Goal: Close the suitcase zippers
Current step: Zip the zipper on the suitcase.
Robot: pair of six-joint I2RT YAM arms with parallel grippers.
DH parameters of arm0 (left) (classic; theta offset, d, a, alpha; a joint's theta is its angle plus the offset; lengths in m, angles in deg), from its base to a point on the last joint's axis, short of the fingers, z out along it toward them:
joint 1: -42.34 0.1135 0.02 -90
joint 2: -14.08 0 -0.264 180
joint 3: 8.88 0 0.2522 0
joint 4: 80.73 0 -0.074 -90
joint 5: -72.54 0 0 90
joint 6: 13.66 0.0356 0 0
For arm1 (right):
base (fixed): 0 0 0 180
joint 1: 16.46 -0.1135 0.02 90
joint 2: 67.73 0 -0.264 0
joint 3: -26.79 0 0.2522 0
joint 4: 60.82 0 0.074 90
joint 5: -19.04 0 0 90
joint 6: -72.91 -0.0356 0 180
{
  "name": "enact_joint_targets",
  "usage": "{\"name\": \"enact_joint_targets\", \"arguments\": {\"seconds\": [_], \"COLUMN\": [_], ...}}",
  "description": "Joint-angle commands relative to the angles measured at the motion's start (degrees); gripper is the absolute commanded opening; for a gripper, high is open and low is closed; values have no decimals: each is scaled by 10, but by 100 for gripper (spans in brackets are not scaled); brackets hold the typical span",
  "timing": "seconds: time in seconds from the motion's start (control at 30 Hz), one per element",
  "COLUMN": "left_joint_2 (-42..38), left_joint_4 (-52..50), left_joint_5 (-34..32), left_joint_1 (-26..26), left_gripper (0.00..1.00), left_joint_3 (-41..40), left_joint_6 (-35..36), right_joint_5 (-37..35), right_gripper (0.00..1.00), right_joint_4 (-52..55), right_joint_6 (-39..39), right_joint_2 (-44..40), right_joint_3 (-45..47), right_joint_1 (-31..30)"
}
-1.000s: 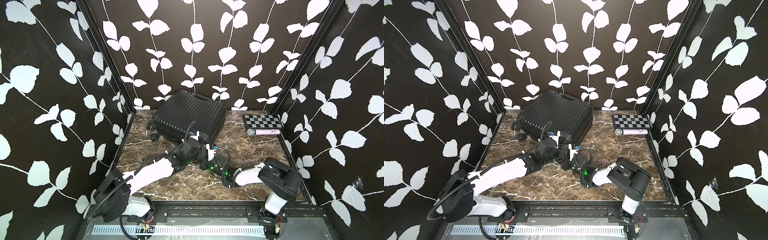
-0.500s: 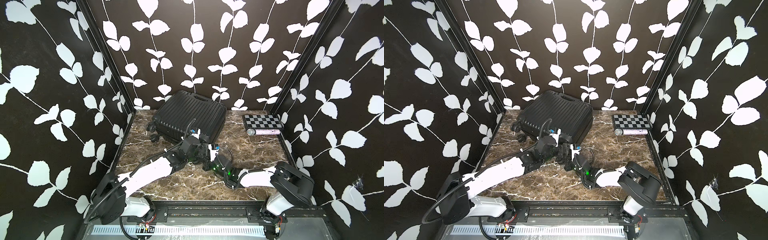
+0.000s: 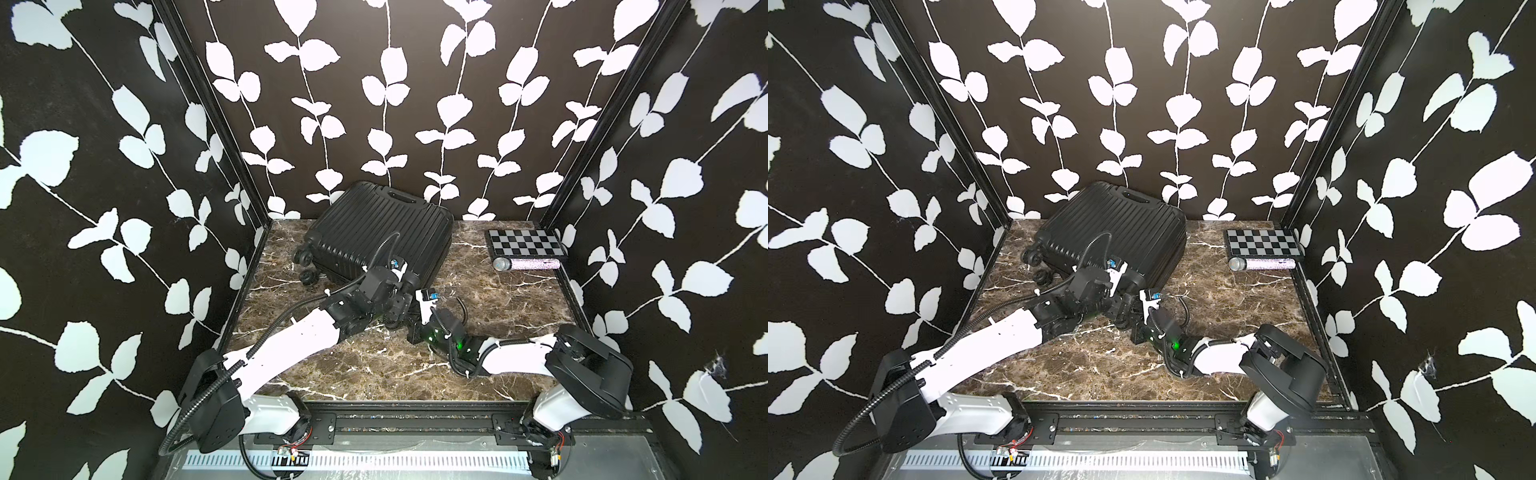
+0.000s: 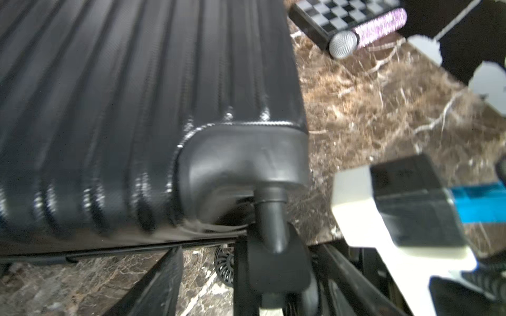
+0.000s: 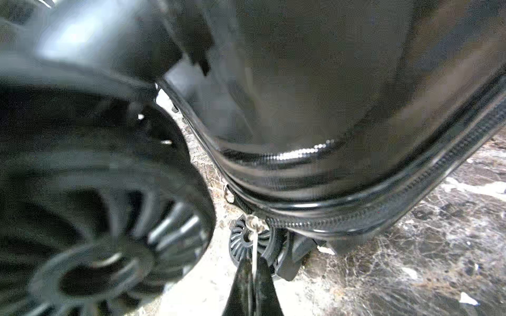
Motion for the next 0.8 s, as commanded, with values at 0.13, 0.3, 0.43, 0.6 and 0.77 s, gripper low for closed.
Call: {"name": "enact_joint_targets", "arguments": {"seconds": [0.13, 0.3, 0.43, 0.6, 0.77], "left_joint_2": [26, 40, 44, 39, 47], "left_joint_4": [-54, -75, -53, 23, 59], "left_joint_5": [16, 10, 34, 77, 90], "left_joint_1": [3, 2, 2, 2, 3], "left_gripper": [70, 64, 43, 28, 24], "left_joint_3": [35, 40, 39, 26, 25], "left_joint_6": [30, 27, 18, -12, -34], "right_joint_5": [28, 30, 43, 74, 95], "right_gripper": [0, 0, 0, 0, 0], "right_joint_4": [-14, -13, -21, -75, -141], "right_joint_6": [1, 0, -9, -59, -107], "right_joint_2": [-7, -6, -3, 10, 39], "right_joint_3": [1, 0, -4, -3, -10], "right_joint_1": [-4, -5, -4, -5, -7]}}
